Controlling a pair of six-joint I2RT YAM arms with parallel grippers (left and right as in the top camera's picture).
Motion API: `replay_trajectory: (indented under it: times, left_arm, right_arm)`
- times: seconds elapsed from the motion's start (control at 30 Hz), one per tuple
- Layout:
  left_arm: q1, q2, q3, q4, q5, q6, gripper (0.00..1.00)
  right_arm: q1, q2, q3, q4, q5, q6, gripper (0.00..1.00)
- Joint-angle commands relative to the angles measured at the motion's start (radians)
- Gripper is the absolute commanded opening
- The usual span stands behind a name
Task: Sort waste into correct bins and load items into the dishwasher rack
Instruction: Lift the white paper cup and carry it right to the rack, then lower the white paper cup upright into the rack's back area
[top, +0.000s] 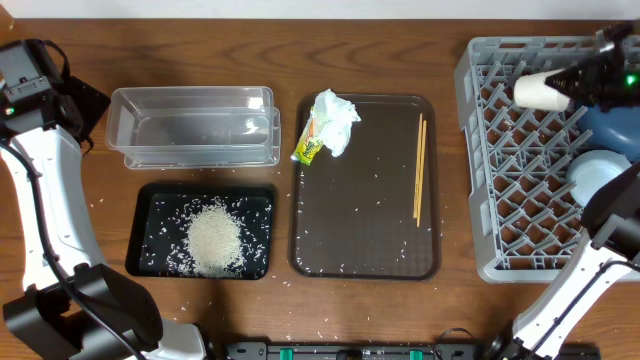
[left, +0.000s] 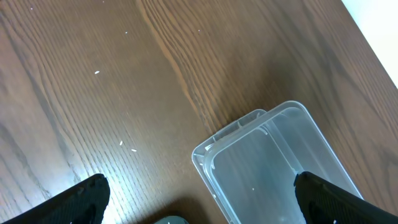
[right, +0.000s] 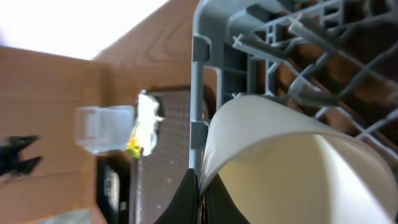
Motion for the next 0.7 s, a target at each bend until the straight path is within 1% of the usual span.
replay_trajectory:
  times: [0.0, 0.13, 0.4, 0.43, 0.53, 0.67]
  left_arm:
    - [0.001, -0.013, 0.000, -0.003, -0.005, -0.005, 0.98]
    - [0.001, -0.013, 0.000, -0.003, -0.005, -0.005, 0.98]
    - [0.001, -0.013, 0.000, -0.003, -0.005, -0.005, 0.98]
    - [0.001, -0.013, 0.000, -0.003, -0.005, -0.005, 0.98]
    - [0.001, -0.013, 0.000, -0.003, -0.005, -0.005, 0.98]
    - [0.001, -0.013, 0.000, -0.003, -0.005, -0.005, 0.98]
  right_arm:
    - [-0.032, -0.027, -0.085, 0.053, -0.225, -0.020, 0.01]
    - [-0.057, -0.027, -0.172, 0.143, -0.304, -0.020, 0.01]
    - [-0.079, -0.027, -0.238, 0.237, -0.310, -0.019, 0.01]
    - [-0.079, -0.027, -0.243, 0.250, -0.309, -0.013, 0.01]
    - [-0.077, -0.027, -0.271, 0.333, -0.259, 0.079, 0.01]
    - [-0.077, -0.027, -0.300, 0.395, -0.239, 0.087, 0.02]
